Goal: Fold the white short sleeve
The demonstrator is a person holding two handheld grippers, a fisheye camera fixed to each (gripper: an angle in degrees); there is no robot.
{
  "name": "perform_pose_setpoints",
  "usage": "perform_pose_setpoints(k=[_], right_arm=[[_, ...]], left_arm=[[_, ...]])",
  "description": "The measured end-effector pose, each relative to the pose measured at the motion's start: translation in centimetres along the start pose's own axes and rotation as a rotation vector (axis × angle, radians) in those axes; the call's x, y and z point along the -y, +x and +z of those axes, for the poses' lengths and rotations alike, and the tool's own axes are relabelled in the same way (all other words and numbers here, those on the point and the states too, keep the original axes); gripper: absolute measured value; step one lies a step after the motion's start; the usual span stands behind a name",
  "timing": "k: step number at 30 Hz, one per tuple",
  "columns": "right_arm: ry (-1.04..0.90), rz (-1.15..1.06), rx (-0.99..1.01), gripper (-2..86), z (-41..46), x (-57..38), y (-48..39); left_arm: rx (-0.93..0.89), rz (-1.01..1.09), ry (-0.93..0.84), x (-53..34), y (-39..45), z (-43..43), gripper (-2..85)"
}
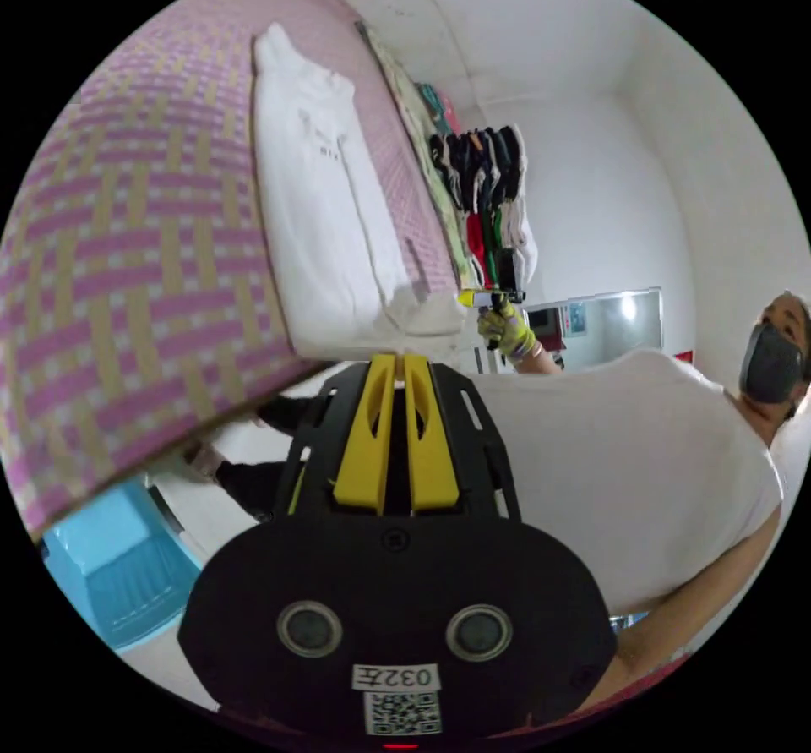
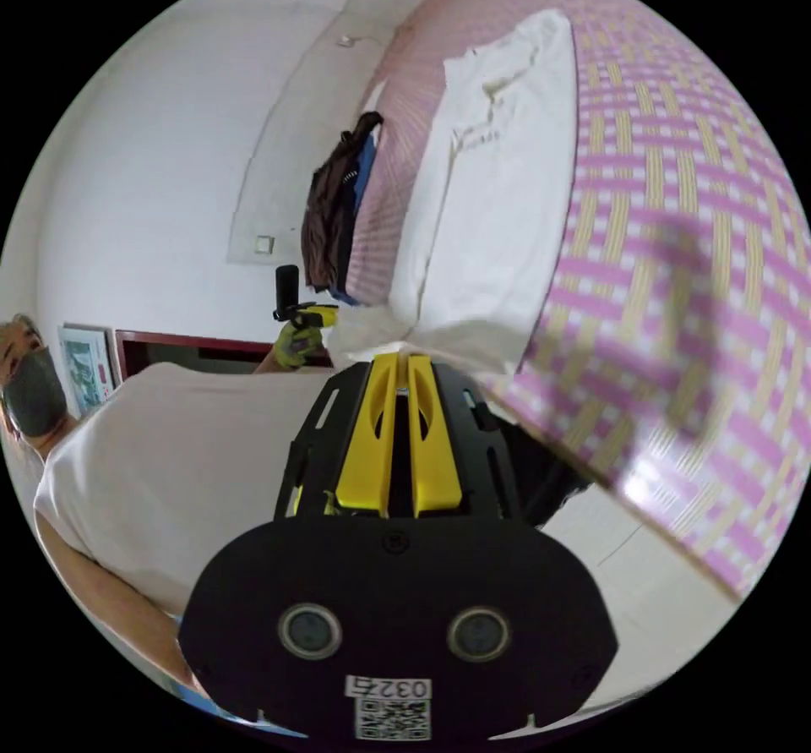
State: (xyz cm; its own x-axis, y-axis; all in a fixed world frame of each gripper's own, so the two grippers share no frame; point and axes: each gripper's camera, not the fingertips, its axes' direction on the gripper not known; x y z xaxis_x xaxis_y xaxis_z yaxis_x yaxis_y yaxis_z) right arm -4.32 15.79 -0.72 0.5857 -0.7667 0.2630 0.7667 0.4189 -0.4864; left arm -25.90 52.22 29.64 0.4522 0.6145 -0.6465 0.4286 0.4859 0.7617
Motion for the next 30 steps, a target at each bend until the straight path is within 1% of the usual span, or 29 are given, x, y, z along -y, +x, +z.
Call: perform_pose_setpoints(k=[5,7,9,12,17,21,24,26,27,30], right_arm=[[0.16,-0.095,-0.046,-0.3,-6.0,8.3,0.8],[0.202,-0.086,-0.079,-0.2,-7.4,11.3,2.2],[0.183,-0.05,-0.108,-0.2,-7.7,14.5,4.7],[0.138,-0.022,-0.113,-0.2,-7.2,16.4,7.3],[0.158,-0.031,-0.018,-0.3,-8.3,15.7,9.6],[0.196,-0.037,0.097,-0.2,-10.1,16.3,11.9],[0.189,-0.04,0.129,0.3,-10.8,18.4,13.3],[0.173,-0.04,0.11,1.2,-10.9,19.8,13.9],[0.176,-0.026,0.091,2.1,-10.9,20.6,14.6],[0.17,0.017,0.064,7.4,-10.5,21.8,16.9]], left_arm=[[0.03,-0.041,0.211,8.4,-2.1,-5.8,-1.7],[0.064,-0.085,0.219,11.4,-3.8,-6.2,-1.7],[0.098,-0.165,0.201,14.0,-6.6,-5.9,-1.7],[0.084,-0.236,0.196,15.1,-9.1,-5.4,-1.7],[0.08,-0.199,0.186,15.5,-8.9,-5.7,-1.7],[0.027,-0.22,0.277,15.6,-9.3,-7.0,-1.7],[0.0,-0.249,0.321,16.4,-9.7,-7.1,-1.6],[0.025,-0.266,0.33,17.0,-9.7,-6.8,-1.4],[0.072,-0.296,0.338,17.3,-9.8,-6.6,-0.9],[0.15,-0.35,0.364,16.8,-10.0,-6.1,0.5]])
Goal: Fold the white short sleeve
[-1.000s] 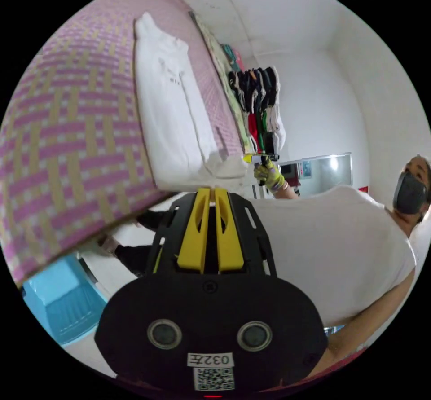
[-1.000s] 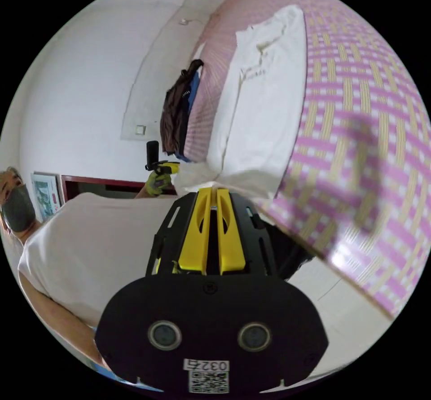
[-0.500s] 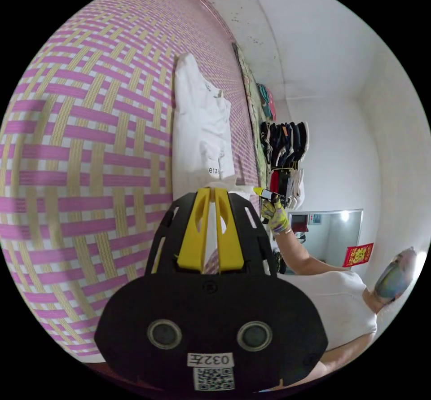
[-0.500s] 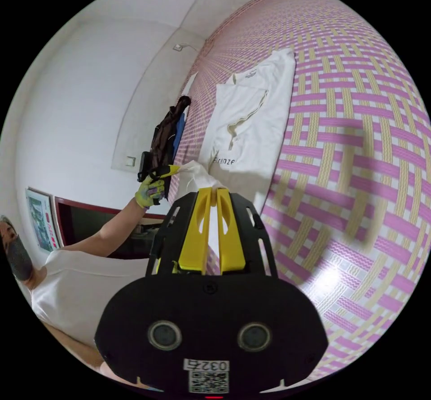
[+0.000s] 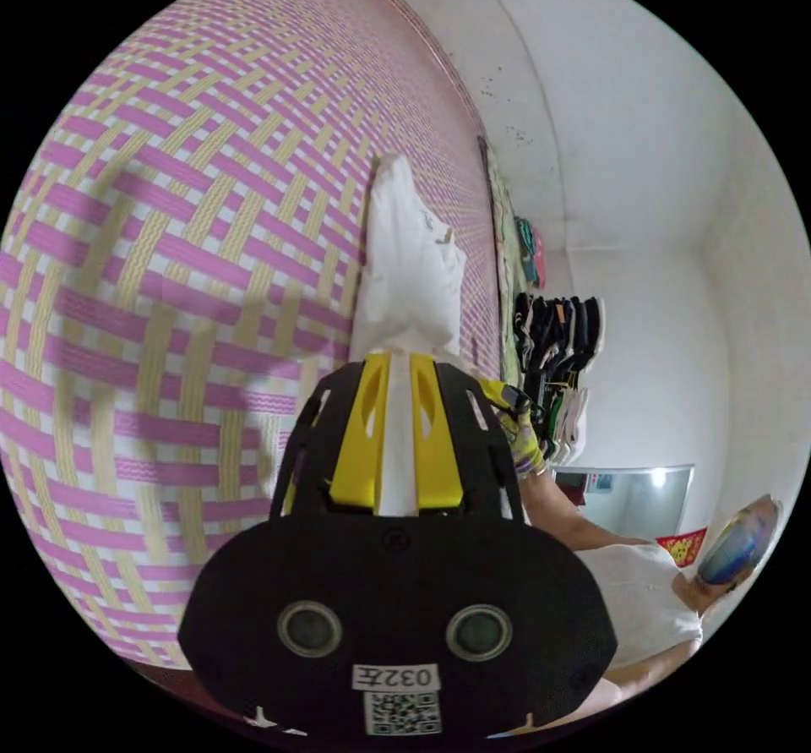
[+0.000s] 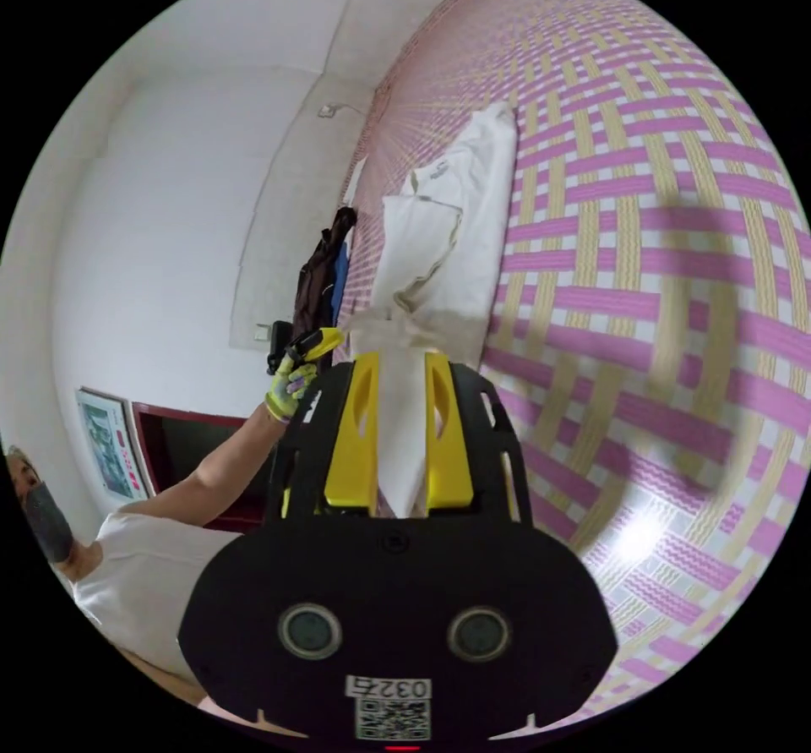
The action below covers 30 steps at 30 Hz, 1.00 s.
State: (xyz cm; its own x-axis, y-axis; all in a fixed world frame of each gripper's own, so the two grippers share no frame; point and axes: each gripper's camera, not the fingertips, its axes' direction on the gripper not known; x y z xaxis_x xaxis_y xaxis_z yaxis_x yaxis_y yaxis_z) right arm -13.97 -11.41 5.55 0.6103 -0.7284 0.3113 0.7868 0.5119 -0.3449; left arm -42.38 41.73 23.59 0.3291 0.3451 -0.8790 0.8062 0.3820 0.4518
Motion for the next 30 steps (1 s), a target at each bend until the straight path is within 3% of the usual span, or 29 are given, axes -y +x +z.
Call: perform_pose_setpoints(k=[5,9,17,21,30], right_arm=[[0.056,0.04,-0.038,8.1,-1.9,-3.5,1.7],[-0.021,-0.019,0.006,8.3,-0.6,-9.1,1.6],[-0.063,-0.103,-0.077,8.5,3.5,-13.1,-0.7],[-0.1,-0.105,-0.12,6.0,5.0,-13.9,-1.3],[-0.019,-0.155,-0.109,-0.6,4.3,-16.5,-3.9]], left_arm=[[-0.032,0.035,0.106,-4.0,-0.2,-1.7,1.1],[0.056,0.103,-0.013,-7.9,-0.3,-0.9,3.5],[0.038,0.316,-0.134,-11.4,3.6,1.9,7.7],[0.081,0.444,-0.277,-11.4,6.3,5.1,6.1],[0.128,0.56,-0.335,-10.6,9.5,7.4,-0.9]])
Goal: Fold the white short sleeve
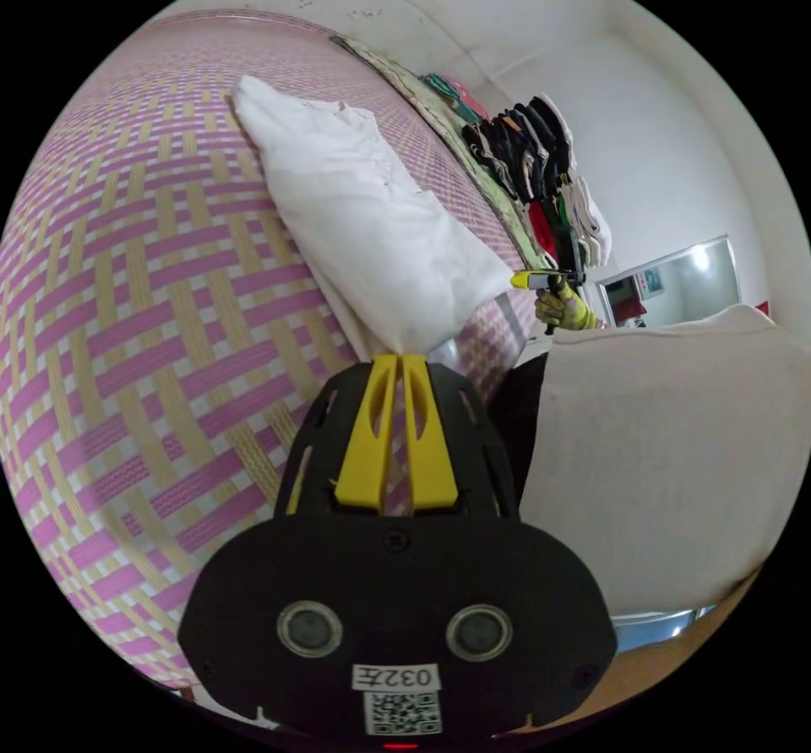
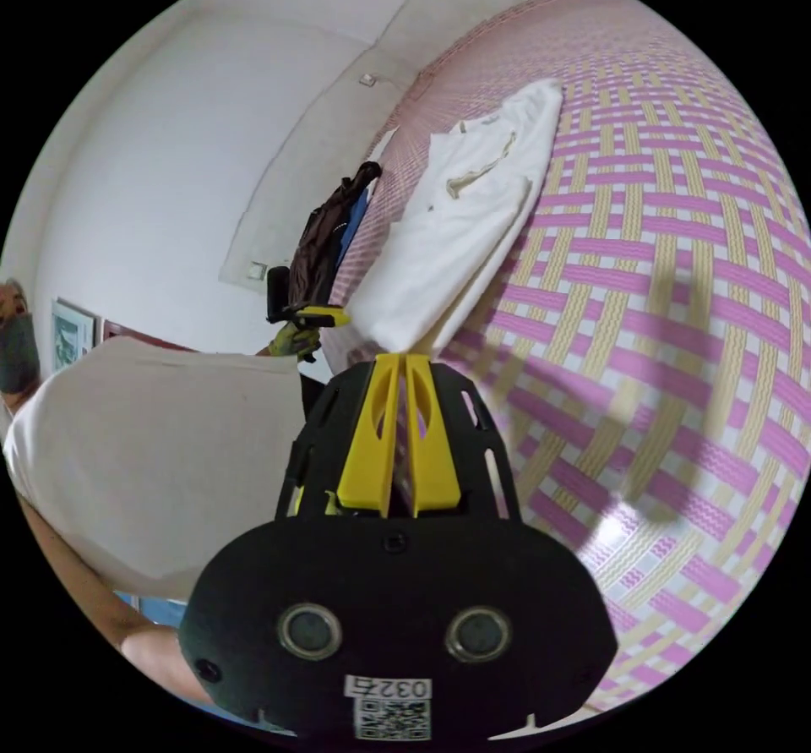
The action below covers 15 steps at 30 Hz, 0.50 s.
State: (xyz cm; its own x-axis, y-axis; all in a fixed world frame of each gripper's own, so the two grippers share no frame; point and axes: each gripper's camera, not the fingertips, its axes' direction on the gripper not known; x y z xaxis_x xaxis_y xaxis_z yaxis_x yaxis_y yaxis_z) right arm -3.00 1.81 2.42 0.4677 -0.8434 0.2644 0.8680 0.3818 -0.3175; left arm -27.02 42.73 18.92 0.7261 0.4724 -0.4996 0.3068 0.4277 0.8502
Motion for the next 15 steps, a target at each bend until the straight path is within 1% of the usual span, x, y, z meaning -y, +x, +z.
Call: perform_pose_setpoints(k=[2,6,8,11,15], right_arm=[[-0.019,-0.042,-0.026,-0.8,0.3,-1.1,-0.8],[-0.12,0.003,-0.067,-0.3,2.6,-3.7,0.5],[-0.11,-0.012,-0.083,0.7,2.7,-4.4,0.1],[-0.097,-0.037,-0.113,5.0,2.8,-5.1,-0.7],[-0.131,-0.056,-0.164,5.3,3.9,-5.3,-0.9]], left_arm=[[-0.023,-0.008,-0.009,0.0,0.0,0.4,-0.9],[-0.064,-0.019,-0.063,0.1,-0.3,2.6,-0.7],[-0.07,-0.023,-0.04,0.0,-0.2,2.7,-0.3],[-0.051,-0.013,-0.006,0.0,0.1,2.9,2.3],[-0.021,0.013,-0.049,0.7,0.0,4.6,3.4]])
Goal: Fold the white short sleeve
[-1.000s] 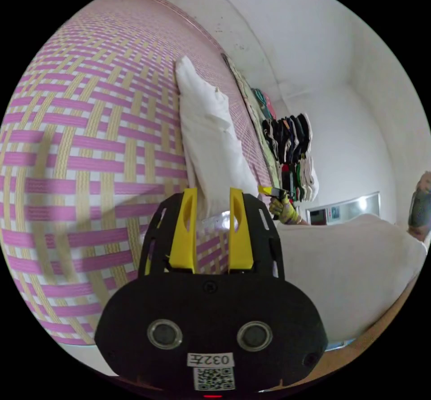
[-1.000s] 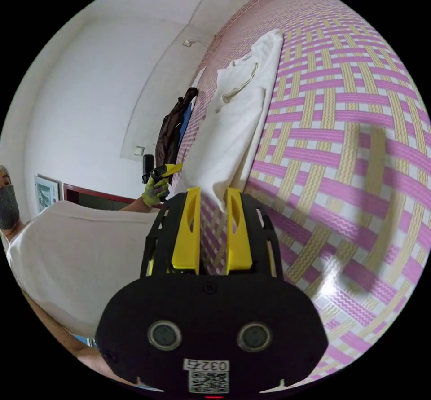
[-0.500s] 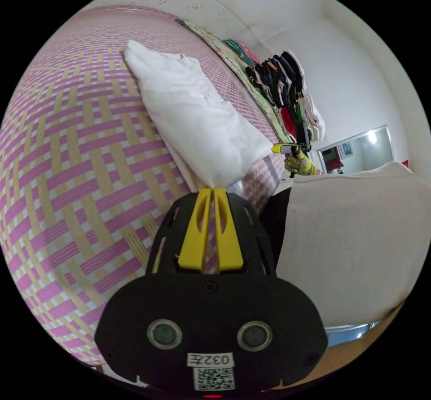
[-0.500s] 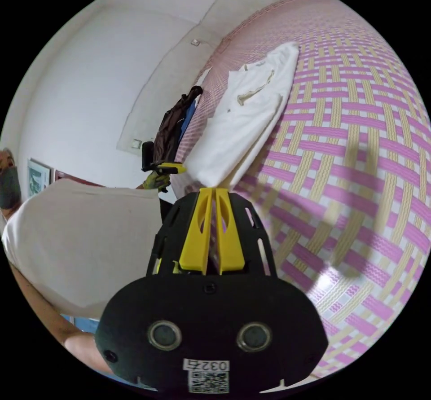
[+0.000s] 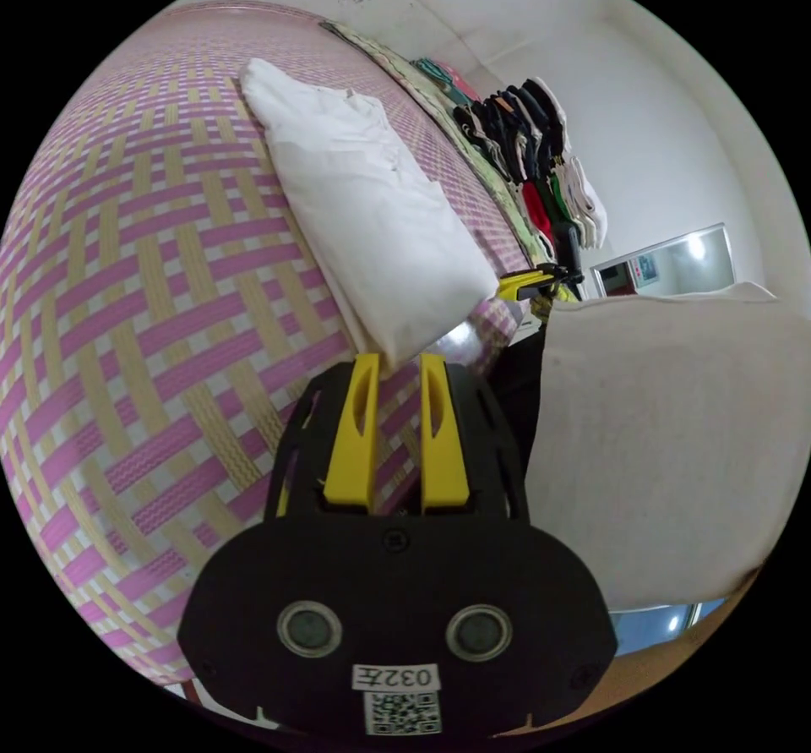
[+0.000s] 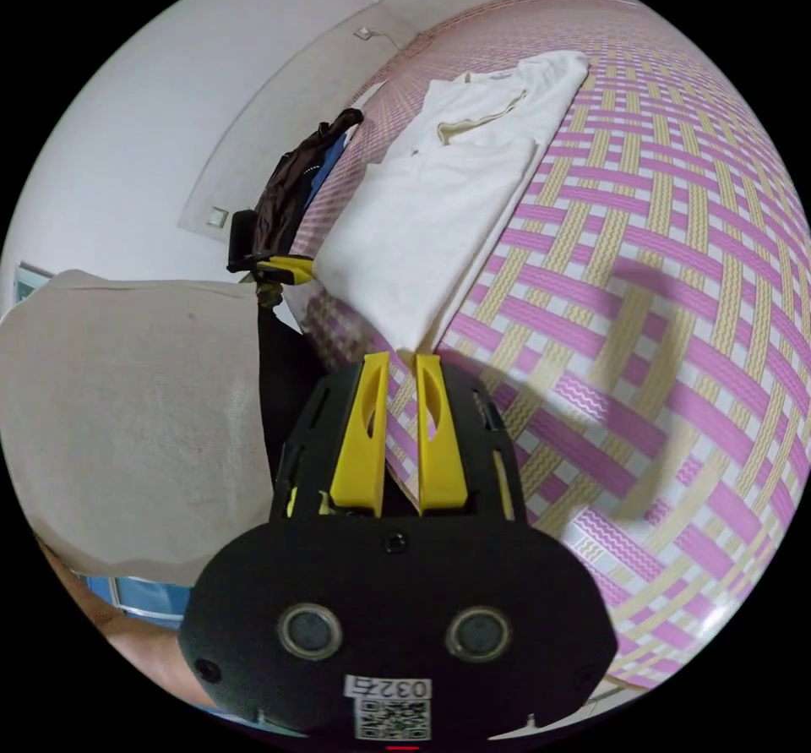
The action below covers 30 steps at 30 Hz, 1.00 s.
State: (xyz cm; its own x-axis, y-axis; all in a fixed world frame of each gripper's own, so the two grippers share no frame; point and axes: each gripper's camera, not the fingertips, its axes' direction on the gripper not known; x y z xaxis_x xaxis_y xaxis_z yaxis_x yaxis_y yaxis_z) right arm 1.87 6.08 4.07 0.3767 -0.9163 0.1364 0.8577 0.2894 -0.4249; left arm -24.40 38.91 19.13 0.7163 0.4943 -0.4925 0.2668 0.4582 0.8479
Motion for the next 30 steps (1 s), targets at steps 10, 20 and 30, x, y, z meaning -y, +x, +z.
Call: perform_pose_setpoints(k=[10,20,30], right_arm=[[0.015,-0.055,-0.023,-0.8,-2.4,-0.7,-2.0],[0.184,-0.197,0.158,-1.0,-13.0,-0.5,-4.7],[0.207,-0.107,0.227,-1.0,-15.6,11.9,6.5]], left_arm=[[-0.04,0.059,-0.026,1.6,-0.7,-1.1,-0.9],[-0.442,0.138,0.117,4.5,-3.2,-7.8,-0.9],[-0.459,-0.081,0.082,17.3,-18.7,-7.7,-1.0]])
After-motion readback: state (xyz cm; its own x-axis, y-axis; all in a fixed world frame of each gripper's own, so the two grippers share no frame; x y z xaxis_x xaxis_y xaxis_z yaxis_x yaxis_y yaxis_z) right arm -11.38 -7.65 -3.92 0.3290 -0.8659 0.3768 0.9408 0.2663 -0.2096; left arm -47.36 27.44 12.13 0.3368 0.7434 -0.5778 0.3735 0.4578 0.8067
